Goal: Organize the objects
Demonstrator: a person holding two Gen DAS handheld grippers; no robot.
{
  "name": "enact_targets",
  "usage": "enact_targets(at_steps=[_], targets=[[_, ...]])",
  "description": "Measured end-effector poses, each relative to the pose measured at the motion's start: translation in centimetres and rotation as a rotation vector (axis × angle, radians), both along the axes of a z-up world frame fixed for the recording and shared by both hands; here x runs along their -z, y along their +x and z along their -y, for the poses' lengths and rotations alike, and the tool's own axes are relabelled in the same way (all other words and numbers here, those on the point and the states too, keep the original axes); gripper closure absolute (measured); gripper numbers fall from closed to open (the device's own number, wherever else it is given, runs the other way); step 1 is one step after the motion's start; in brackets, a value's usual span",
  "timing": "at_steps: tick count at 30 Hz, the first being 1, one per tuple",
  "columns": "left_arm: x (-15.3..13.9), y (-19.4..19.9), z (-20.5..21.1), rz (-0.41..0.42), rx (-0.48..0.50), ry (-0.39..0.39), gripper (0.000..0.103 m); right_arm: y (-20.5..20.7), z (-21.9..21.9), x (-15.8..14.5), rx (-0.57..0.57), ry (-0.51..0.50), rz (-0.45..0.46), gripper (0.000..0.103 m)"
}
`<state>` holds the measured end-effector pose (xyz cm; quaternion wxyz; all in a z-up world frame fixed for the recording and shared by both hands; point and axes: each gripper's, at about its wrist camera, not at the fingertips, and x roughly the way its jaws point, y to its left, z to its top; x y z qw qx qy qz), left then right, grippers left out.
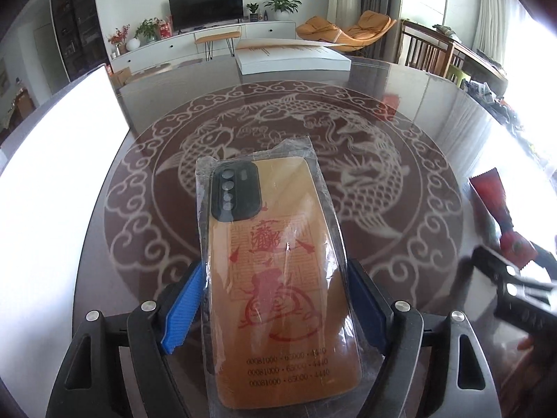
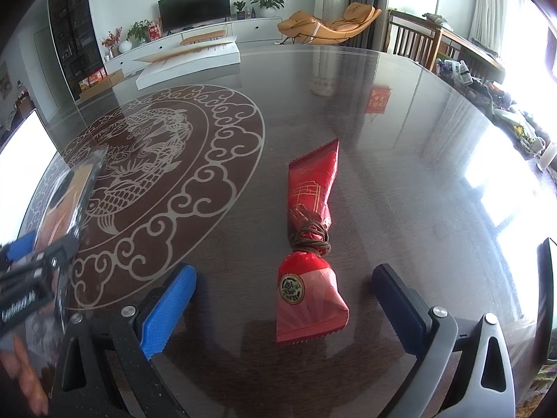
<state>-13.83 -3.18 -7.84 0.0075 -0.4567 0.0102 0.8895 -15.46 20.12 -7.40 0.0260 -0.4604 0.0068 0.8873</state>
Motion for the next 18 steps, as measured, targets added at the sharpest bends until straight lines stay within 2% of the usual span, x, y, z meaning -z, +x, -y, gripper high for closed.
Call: enact_targets(at_steps=[1,3,5,18], targets=[[0.07,0.80,0.12,0.001,0.005,-0.001,0.021,0.00,-0.06,-0.02,0.000,0.000,0.000,0.002],[0.31,1.47,0.36,0.012,0.002,0.004,0.007,0.00,-0.05,-0.02,-0.001,0.000,0.000,0.002],[0.53,1.20,0.59,0.028,-0.008,0.006,0.000,0.00,-0.07,-0.03,-0.001,0.000,0.000,0.002],[0.63,1.44,0.21,0.020,-0.014,0.007,0.000,-0.05,0.19,0.12,-0.007,-0.001,0.004,0.000]])
